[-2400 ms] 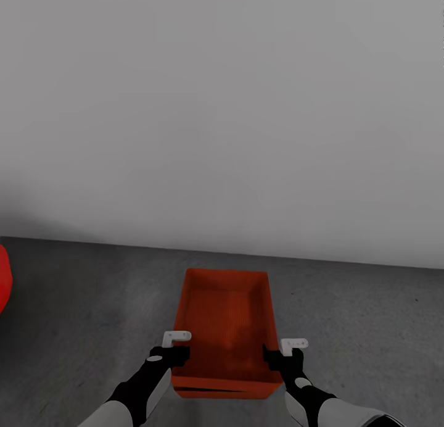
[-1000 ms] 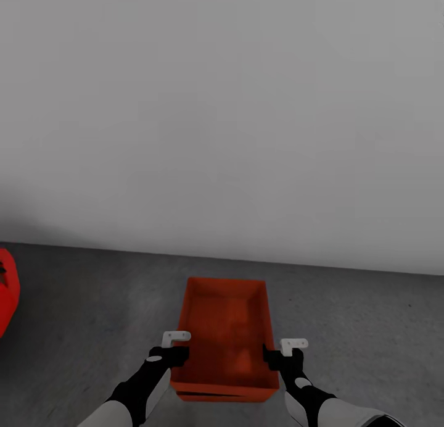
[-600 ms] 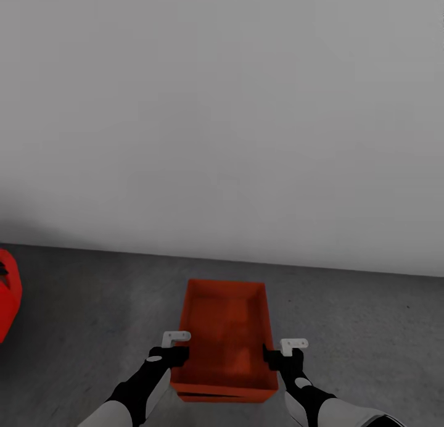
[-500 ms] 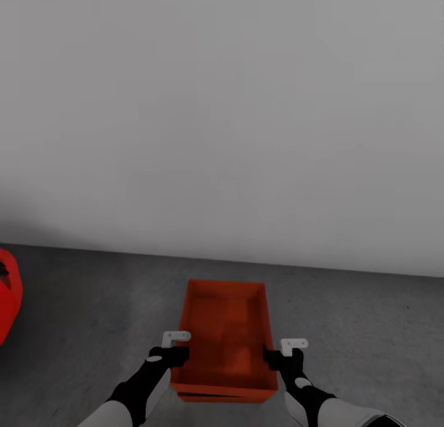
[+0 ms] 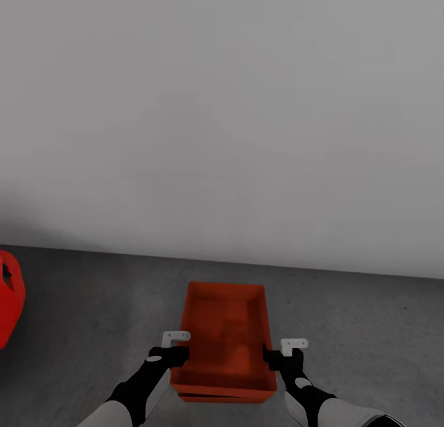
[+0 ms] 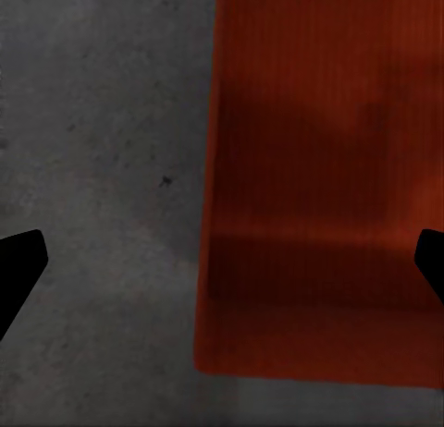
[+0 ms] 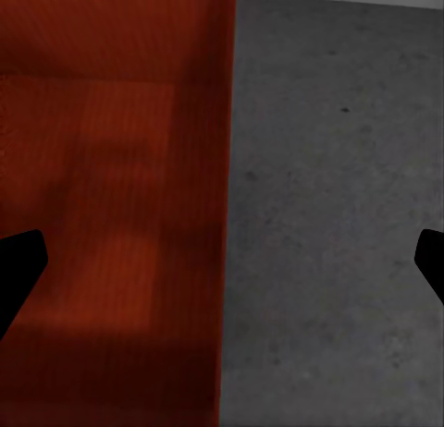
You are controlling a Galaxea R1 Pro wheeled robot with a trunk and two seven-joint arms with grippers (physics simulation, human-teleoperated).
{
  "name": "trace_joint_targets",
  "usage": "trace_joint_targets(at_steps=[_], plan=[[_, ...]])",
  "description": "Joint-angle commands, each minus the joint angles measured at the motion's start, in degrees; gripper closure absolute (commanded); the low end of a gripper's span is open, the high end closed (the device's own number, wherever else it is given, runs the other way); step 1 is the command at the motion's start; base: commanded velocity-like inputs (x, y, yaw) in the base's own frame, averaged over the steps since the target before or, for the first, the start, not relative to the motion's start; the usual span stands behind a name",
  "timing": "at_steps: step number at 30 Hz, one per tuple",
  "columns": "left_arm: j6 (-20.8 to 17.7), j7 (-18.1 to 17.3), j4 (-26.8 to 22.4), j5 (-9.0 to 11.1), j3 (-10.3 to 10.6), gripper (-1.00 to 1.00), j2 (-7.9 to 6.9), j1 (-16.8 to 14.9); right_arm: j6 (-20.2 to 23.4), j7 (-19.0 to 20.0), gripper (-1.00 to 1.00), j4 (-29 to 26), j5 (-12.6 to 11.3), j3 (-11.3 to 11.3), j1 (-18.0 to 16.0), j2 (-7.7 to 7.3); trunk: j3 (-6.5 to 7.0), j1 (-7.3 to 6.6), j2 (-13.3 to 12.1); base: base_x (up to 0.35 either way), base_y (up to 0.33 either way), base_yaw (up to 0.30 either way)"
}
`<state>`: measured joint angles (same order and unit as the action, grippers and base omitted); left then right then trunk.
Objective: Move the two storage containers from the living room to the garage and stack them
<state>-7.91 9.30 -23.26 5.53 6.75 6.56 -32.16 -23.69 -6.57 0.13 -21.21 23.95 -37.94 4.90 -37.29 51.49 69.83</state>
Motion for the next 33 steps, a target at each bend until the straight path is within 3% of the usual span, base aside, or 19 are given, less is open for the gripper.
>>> trace_joint_targets(at_steps=[1,33], plan=[[-0.31,0.45,-0.12,0.58,0.49,-1.00,-0.05,-0.01,-0.13,-0.25,-1.00,0.05,-0.33,0.49,-0.03,0.02,0.14,-0.23,-0.39,0.000,0.000,0.000],[-0.27,0.45,-0.12,0.61,0.48,-1.00,0.03,-0.01,-0.13,-0.24,-1.00,0.04,-0.33,0.49,-0.03,0.03,5.88,-7.25,-13.22,0.000,0.000,0.000]])
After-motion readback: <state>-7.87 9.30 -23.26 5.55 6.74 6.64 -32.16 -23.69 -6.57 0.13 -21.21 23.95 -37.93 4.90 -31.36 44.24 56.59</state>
